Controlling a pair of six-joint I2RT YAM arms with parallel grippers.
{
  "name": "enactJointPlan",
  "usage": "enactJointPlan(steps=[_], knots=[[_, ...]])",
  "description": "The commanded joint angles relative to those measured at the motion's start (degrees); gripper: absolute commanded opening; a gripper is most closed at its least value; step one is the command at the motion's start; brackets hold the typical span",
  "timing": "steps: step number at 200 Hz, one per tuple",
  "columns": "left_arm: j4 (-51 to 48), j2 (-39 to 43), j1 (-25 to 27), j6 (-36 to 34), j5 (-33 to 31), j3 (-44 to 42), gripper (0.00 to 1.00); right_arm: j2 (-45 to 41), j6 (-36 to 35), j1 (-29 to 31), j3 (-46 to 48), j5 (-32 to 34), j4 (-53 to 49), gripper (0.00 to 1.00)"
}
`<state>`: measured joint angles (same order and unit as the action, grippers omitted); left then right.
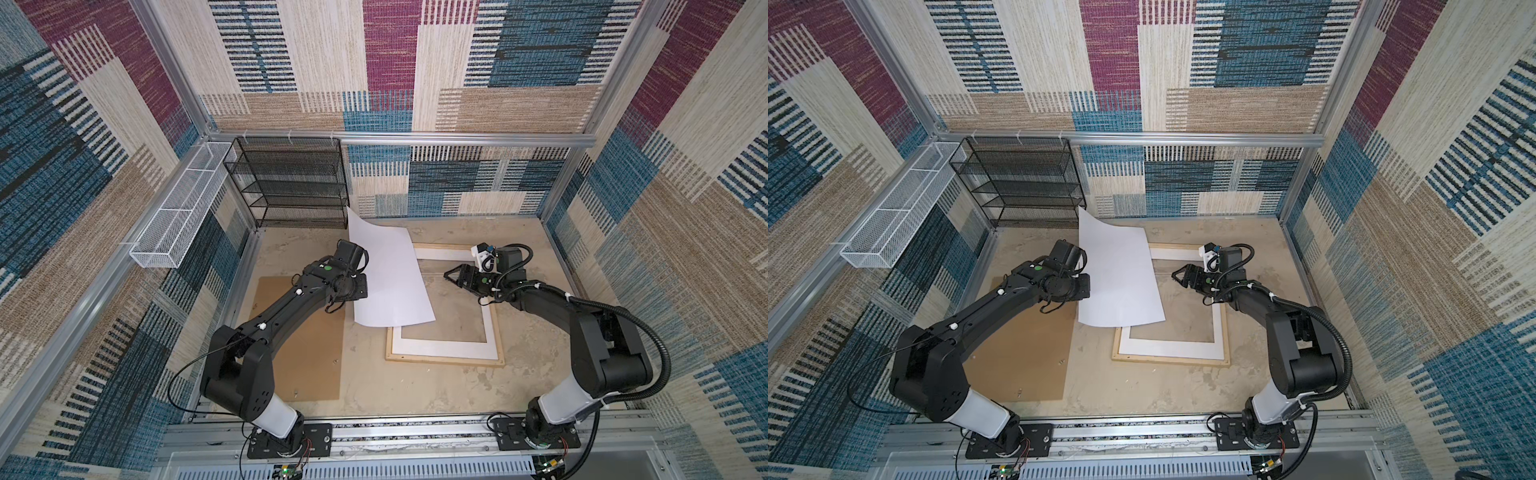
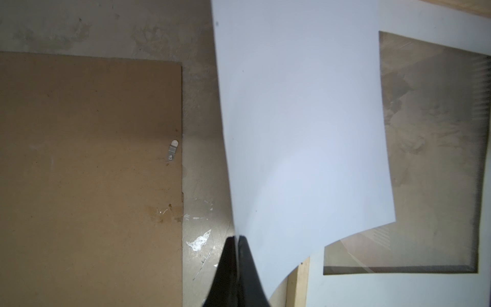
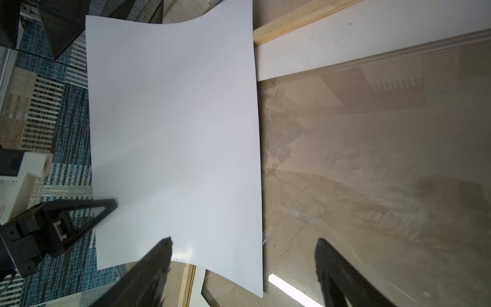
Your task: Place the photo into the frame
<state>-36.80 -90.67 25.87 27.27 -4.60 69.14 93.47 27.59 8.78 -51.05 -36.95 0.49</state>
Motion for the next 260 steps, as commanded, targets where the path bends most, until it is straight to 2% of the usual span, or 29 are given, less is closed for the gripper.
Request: enactJointPlan(steps=[1,39,85,157,211,260], knots=[[1.92,-1.67,-0.12,1.1,-1.66,-1.91,0.0,2.61,-0.39,1.64,-1.77,0.01,1.25,0.85],[-0.82,-6.26,-0.07,-1.11,-3.06,-2.52,0.0,9.14,-0.83,4.63,-6.58,1.43,0.65,0.83],[-1.92,-9.95,-0.55,-2.23,-7.22,-3.01,0.0,14.63,-1.45,5.48,-10.68,1.94,0.19,0.82],[-1.15,-14.0,-0.95,-2.57,-7.55,-1.91,0.0,20.56,-1.75,7.57,-14.67,-2.25,2.6,0.77],[-1.06,-13.26,-0.93,-2.57,-6.65,-1.56,0.0,22.1,-0.27,8.55,-15.75,-7.75,5.21,0.64],[-1.14,-12.16,-0.91,-2.75,-6.41,-1.89,0.0,21.34,0.31,8.65,-15.76,-8.52,5.79,0.5]])
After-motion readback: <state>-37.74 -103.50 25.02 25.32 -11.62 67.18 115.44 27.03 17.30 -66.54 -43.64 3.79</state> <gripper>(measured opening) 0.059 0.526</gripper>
